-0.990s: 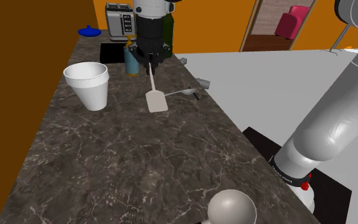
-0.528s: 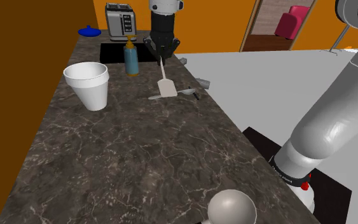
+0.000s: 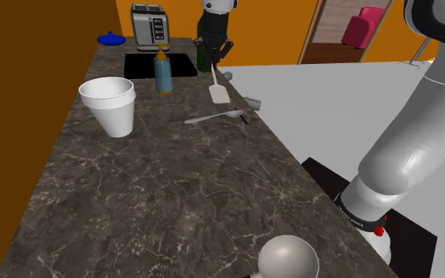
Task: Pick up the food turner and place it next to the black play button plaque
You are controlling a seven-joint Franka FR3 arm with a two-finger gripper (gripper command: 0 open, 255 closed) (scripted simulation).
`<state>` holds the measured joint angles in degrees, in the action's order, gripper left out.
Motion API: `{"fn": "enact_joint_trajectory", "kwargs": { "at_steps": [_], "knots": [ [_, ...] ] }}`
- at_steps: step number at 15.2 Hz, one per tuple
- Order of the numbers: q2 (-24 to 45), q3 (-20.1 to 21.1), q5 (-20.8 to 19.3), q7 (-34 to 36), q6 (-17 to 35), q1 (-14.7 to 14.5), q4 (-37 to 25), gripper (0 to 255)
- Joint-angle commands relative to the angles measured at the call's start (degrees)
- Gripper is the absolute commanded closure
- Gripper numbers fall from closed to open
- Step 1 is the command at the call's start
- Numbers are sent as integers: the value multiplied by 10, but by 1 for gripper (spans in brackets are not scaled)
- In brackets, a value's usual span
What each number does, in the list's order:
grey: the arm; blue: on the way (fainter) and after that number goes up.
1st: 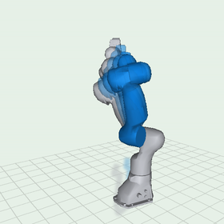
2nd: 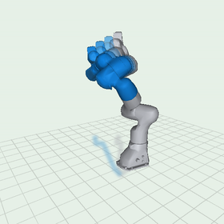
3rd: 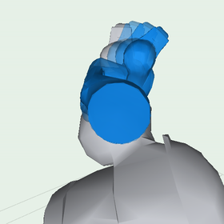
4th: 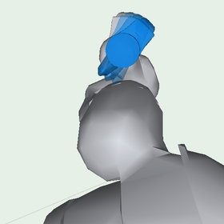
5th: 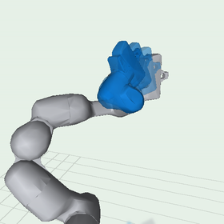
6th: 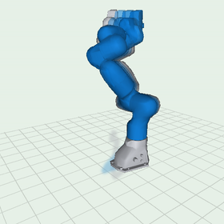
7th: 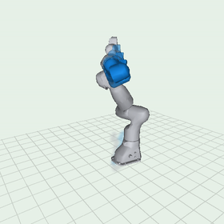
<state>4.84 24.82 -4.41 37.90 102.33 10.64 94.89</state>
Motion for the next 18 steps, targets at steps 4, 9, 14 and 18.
{"fn": "enact_joint_trajectory", "kwargs": {
  "at_steps": [4, 9, 14, 18],
  "knots": [
    [40, -24, -10, -53, -6, 27, -46, 255],
    [92, -44, -23, -97, -16, 48, -107, 255],
    [90, -45, -23, -95, 24, 51, -65, 255],
    [91, -46, -24, -94, 54, 52, -35, 255]
  ]
}}
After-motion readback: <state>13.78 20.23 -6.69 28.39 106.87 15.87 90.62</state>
